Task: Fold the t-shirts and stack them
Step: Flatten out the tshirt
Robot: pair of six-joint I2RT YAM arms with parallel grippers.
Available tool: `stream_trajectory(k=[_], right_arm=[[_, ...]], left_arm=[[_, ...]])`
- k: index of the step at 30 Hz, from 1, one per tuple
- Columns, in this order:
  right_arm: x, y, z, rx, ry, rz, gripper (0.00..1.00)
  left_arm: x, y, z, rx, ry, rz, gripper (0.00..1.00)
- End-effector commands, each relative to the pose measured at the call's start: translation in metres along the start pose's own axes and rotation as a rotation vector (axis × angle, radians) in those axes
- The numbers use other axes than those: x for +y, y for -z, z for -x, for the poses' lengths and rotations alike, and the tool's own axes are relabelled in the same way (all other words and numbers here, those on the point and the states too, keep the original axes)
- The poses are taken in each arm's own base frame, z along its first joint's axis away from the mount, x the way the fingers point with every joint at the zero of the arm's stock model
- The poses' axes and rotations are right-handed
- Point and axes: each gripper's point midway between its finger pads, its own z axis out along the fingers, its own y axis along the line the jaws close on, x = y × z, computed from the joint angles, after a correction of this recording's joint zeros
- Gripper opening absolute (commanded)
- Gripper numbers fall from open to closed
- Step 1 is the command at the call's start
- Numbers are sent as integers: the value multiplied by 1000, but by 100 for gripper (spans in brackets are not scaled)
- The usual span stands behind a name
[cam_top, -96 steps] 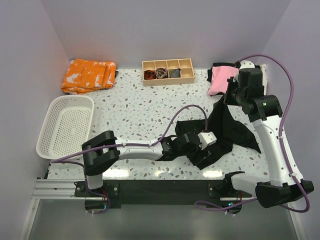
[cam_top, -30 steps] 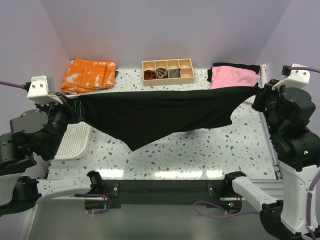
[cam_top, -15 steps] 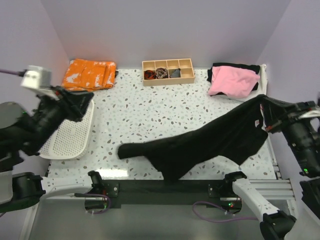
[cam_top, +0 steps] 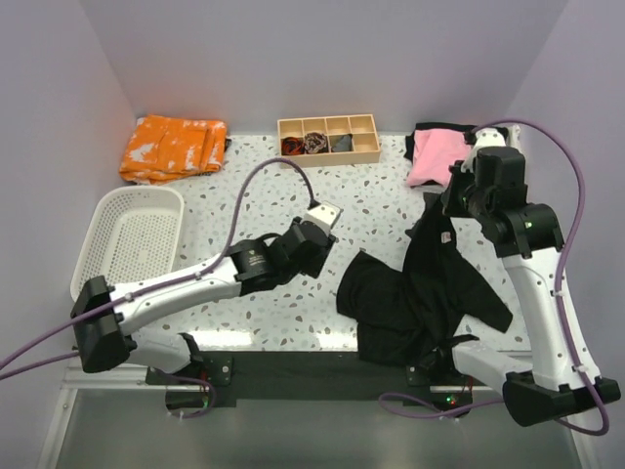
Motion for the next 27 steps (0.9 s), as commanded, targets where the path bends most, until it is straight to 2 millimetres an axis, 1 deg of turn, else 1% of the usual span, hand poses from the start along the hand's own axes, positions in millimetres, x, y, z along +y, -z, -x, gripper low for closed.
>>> stream_trajectory(k=[1, 2, 3, 4, 5, 7, 8, 9, 11, 14, 15, 17, 18, 20, 21, 27], right_arm=[[-13, 29, 46, -184, -35, -69, 0], [-14, 28, 46, -180, -35, -76, 0], [-15, 26, 45, -177, -36, -83, 0], [-16, 24, 44, -167, -35, -89, 0], [-16, 22, 44, -163, -34, -90, 0], [-16, 18, 43, -150, -34, -96, 0], [-17, 18, 42, -147, -34, -100, 0], [-17, 17, 42, -144, -36, -102, 0], [-18, 15, 41, -136, -36, -108, 0], [-18, 14, 40, -132, -34, -112, 0], [-18, 14, 40, -132, -34, -112, 0], [-18, 13, 39, -126, -34, -113, 0], [-18, 13, 38, -124, -34, -112, 0], [-18, 12, 38, -123, -35, -114, 0], [-18, 11, 37, -120, -34, -114, 0], [-19, 11, 37, -118, -34, -116, 0]], left_arm=[[-73, -30, 8, -113, 57, -305, 55], [-82, -40, -4, -90, 40, -321, 60], [-100, -40, -9, -97, 5, -361, 61], [-107, -44, -18, -87, -25, -364, 62], [-122, -49, -37, -57, -87, -369, 64], [-132, -54, -52, -27, -129, -372, 70], [-138, -59, -66, 4, -148, -380, 71], [-144, -60, -76, 27, -150, -407, 71], [-148, -62, -89, 70, -124, -419, 73], [-147, -62, -110, 156, -98, -411, 75], [-144, -60, -120, 195, -103, -413, 75], [-140, -58, -131, 243, -70, -391, 76], [-135, -57, -141, 271, -66, -374, 76], [-132, -54, -149, 298, -31, -364, 76], [-131, -52, -158, 321, -27, -371, 76], [-130, -47, -179, 403, 39, -365, 75]])
